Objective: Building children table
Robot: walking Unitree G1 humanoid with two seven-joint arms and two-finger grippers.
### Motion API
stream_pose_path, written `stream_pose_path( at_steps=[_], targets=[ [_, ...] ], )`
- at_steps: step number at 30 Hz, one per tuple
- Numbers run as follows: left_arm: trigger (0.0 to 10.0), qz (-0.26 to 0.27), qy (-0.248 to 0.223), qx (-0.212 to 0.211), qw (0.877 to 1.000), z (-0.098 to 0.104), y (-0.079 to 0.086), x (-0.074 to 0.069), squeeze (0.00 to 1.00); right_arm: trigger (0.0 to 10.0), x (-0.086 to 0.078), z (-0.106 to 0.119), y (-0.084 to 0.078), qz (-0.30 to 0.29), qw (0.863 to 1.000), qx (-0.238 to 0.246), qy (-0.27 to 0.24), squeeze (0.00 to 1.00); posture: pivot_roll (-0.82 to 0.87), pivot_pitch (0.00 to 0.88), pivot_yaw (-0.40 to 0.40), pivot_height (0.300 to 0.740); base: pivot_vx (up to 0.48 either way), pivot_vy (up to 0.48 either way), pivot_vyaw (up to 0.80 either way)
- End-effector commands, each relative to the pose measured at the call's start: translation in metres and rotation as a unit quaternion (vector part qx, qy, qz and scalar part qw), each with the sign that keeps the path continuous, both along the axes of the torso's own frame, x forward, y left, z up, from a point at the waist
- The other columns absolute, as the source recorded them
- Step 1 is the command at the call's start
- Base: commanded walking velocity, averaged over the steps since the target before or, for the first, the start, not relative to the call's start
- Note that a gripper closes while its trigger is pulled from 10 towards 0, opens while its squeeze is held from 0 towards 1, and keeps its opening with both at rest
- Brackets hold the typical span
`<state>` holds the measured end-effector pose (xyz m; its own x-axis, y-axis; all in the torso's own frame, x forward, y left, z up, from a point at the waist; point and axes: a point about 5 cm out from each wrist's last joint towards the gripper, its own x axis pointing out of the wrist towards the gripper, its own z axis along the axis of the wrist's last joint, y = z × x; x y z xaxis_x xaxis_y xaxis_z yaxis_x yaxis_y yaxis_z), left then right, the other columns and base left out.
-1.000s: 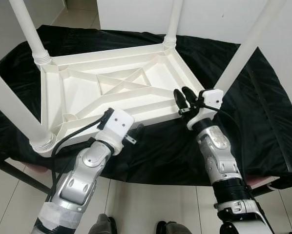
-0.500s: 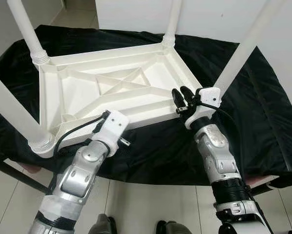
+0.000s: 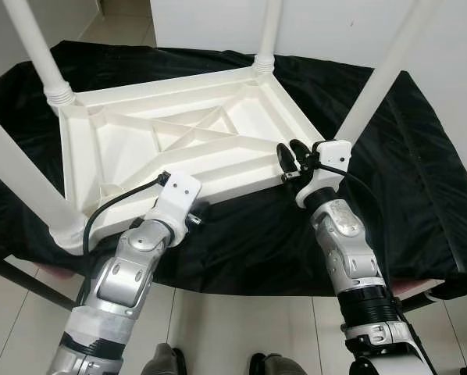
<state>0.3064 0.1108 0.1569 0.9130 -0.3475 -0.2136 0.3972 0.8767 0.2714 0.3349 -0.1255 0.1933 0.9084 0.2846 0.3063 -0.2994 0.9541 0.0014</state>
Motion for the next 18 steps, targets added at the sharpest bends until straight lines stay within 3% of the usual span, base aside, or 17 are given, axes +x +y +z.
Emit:
stream_pose_path(
  at_steps=[1, 5, 7, 8, 9, 14, 18],
  targets=[
    [0.0, 0.044, -0.004, 0.004, 0.999, -0.002, 0.011, 0.001, 0.00, 10.0, -0.001, -0.004, 0.000, -0.002, 1.000, -0.005, 0.010, 0.00, -0.11, 0.130, 0.004, 0.740, 0.000, 0.000, 0.00],
    [0.0, 0.030, -0.020, -0.008, 0.999, 0.003, 0.008, 0.000, 0.00, 10.0, 0.000, -0.004, 0.000, -0.002, 1.000, -0.007, 0.010, 0.00, -0.11, 0.121, 0.006, 0.740, 0.000, 0.000, 0.00],
    [8.6, 0.018, -0.033, -0.002, 0.999, 0.007, 0.004, 0.000, 0.00, 10.0, 0.000, -0.005, 0.001, -0.001, 1.000, -0.009, 0.010, 0.00, -0.11, 0.116, 0.006, 0.740, 0.000, 0.000, 0.00],
    [8.6, 0.018, -0.033, -0.002, 0.999, 0.007, 0.004, 0.000, 0.00, 10.0, 0.000, -0.005, 0.001, -0.001, 1.000, -0.009, 0.010, 0.00, -0.11, 0.116, 0.006, 0.740, 0.000, 0.000, 0.00],
    [10.0, 0.013, -0.040, 0.002, 0.999, 0.009, 0.002, 0.000, 0.00, 10.0, 0.000, -0.005, 0.001, -0.001, 1.000, -0.009, 0.011, 0.00, -0.11, 0.115, 0.005, 0.740, 0.000, 0.000, 0.00],
    [10.0, -0.011, -0.057, -0.008, 0.998, 0.014, -0.006, -0.003, 0.00, 10.0, 0.001, -0.005, 0.002, 0.000, 1.000, -0.011, 0.010, 0.00, -0.10, 0.109, 0.005, 0.740, 0.000, 0.000, 0.00],
    [10.0, -0.033, -0.083, 0.010, 0.996, 0.018, -0.013, -0.006, 0.00, 10.0, 0.001, -0.005, 0.003, 0.001, 1.000, -0.012, 0.010, 0.00, -0.10, 0.109, 0.006, 0.740, 0.000, 0.000, 0.00]
  ],
)
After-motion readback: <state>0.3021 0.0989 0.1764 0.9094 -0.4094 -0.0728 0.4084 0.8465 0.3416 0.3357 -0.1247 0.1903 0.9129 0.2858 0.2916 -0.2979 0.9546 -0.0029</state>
